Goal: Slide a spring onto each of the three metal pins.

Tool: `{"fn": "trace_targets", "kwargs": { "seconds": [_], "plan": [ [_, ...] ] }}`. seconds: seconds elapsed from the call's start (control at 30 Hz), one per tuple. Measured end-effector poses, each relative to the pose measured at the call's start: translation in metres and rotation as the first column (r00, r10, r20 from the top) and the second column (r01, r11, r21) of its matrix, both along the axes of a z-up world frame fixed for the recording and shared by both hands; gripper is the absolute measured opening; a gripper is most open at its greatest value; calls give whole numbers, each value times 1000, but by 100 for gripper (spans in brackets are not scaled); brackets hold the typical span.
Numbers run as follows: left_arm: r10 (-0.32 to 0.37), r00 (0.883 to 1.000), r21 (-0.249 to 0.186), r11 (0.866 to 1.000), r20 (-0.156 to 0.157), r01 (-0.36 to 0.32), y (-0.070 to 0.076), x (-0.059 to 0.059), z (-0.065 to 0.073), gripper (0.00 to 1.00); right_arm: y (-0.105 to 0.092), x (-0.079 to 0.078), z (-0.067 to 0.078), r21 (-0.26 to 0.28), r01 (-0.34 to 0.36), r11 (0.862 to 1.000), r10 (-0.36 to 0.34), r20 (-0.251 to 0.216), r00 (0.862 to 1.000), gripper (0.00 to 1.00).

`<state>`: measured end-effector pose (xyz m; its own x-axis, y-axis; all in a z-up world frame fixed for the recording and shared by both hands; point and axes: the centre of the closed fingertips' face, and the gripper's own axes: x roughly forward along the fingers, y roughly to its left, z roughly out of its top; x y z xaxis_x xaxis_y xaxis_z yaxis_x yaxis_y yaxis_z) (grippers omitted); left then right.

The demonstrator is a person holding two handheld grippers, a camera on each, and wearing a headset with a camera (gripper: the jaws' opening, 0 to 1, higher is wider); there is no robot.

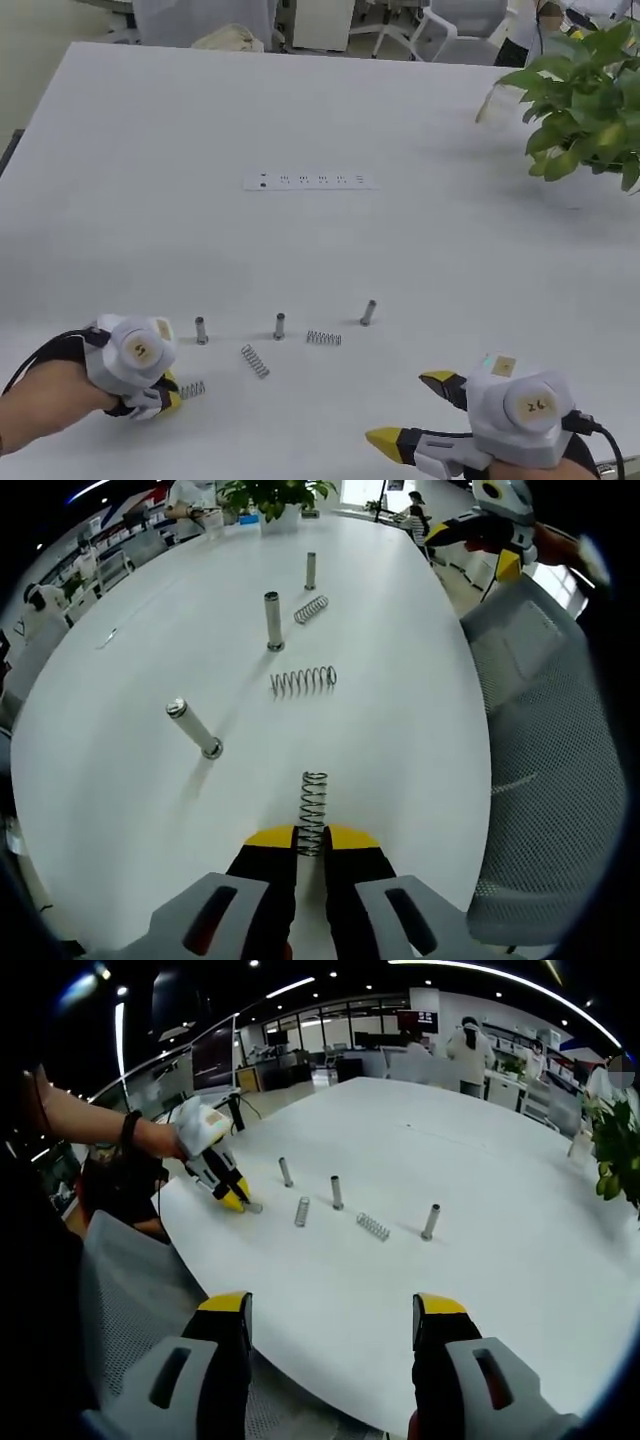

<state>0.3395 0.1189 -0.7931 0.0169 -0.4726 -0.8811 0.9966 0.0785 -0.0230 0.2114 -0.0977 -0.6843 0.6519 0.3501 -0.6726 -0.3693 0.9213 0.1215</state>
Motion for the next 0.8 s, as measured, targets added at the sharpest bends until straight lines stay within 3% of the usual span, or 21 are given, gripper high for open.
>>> {"fn": "trace_targets", "kwargs": {
  "seconds": [0.07, 0.17, 0.47, 0.8],
  "plan": [
    [9, 1000, 6, 1000, -7, -9, 1, -5, 2, 2, 0, 2, 2, 4, -1, 1000, 1, 8, 1000, 63],
    [31, 999, -17, 999, -19, -32, 0, -12, 6, 2, 0, 3, 3, 13, -2, 1000, 2, 11, 1000, 62],
    [44, 999, -40, 998, -3, -44, 5, -33, 19, 2, 6, 5, 1, 14, -41, 999, 41, 8, 999, 62],
    [48, 998, -121, 992, 28, -44, -12, -50, 47, 2, 23, 8, -1, 5, -150, 989, 150, 0, 989, 61]
  ]
}}
